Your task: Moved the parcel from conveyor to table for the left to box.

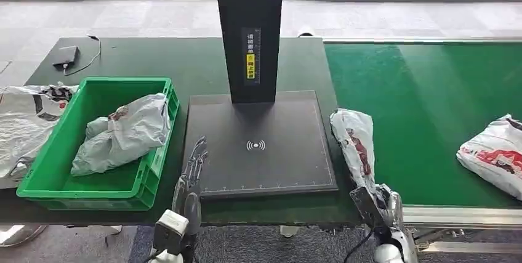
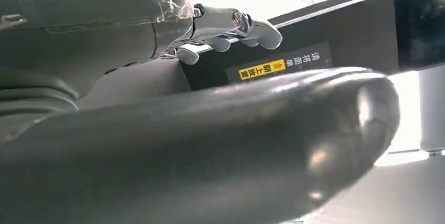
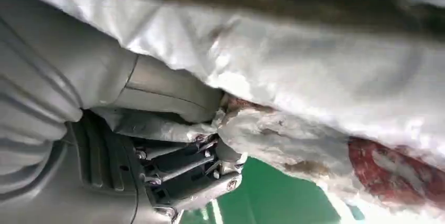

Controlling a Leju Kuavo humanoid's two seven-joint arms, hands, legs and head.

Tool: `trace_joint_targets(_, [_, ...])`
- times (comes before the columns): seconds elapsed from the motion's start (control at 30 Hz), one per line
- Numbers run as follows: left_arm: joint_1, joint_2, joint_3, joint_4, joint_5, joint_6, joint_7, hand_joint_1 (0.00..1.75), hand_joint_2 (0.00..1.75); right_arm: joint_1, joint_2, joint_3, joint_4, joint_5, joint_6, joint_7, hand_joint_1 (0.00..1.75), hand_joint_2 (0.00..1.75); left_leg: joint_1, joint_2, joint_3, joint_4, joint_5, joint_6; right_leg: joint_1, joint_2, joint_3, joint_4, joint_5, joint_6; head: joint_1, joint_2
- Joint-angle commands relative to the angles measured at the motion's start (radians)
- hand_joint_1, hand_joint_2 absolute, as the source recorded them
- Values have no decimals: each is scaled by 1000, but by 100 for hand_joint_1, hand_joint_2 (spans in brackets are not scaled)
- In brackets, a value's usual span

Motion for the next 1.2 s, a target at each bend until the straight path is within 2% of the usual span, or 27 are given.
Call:
trace_joint_targets(0.03, [-40, 23, -4, 81, -6, -5, -10, 0, 0, 341, 177, -50, -819, -194, 22, -109, 175, 175, 0, -7, -1, -2, -1, -1, 0, -6, -1, 1, -4, -2, 0, 0])
trace_joint_targets(0.2, [-32, 25, 15, 81, -12, -7, -20, 0, 0, 367, 147, 93, -935, -189, -22, -109, 175, 175, -1, -7, -2, -4, -1, -2, -1, -6, -3, 1, -5, -5, 0, 0])
trace_joint_targets(0.3, [-31, 26, 16, 80, -13, -7, -22, 0, 0, 362, 150, 95, -928, -187, -25, -109, 175, 175, -1, -2, -4, -3, -2, -2, -1, -1, -5, 1, -4, -4, 0, 0])
trace_joint_targets(0.4, [-31, 18, 23, 79, -17, -10, -28, 0, 0, 351, 115, 152, -925, -185, -34, -109, 175, 175, -1, -3, -5, -3, -1, -2, -1, -2, -5, 0, -4, -3, 0, 0])
trace_joint_targets(0.63, [-46, 3, 18, 88, -40, -53, -26, 0, 0, 384, 115, 186, -980, -91, -33, -86, 175, 175, -1, -5, -5, -3, -1, -2, -1, -5, -4, 0, -5, -3, 0, 0])
trace_joint_targets(0.83, [-64, 1, 15, 112, -43, -68, -25, 0, 0, 244, 49, 216, -764, -75, -29, -4, 175, 175, -1, -1, -3, -4, 0, -1, -1, 0, -4, -3, -3, -2, 0, 0])
trace_joint_targets(1.0, [-81, 0, 6, 133, -40, -79, -28, 0, 0, 180, 47, 227, -683, -71, -10, 39, 175, 175, 0, -2, -4, -4, 1, -1, -1, -2, -4, -3, -2, -2, 0, 0])
trace_joint_targets(1.13, [-132, -10, -13, 201, -34, -87, -32, 0, 0, 9, 55, 251, -430, -52, 10, 100, 175, 175, 0, 0, -3, -3, 0, -1, 0, 0, -3, -2, -2, -2, 0, 0])
trace_joint_targets(1.2, [-151, -17, -19, 228, -32, -93, -35, 0, 0, -43, 60, 263, -334, -43, 16, 116, 175, 175, -1, 2, -2, -5, 1, -1, -1, 2, -3, -3, 0, -2, 0, 0])
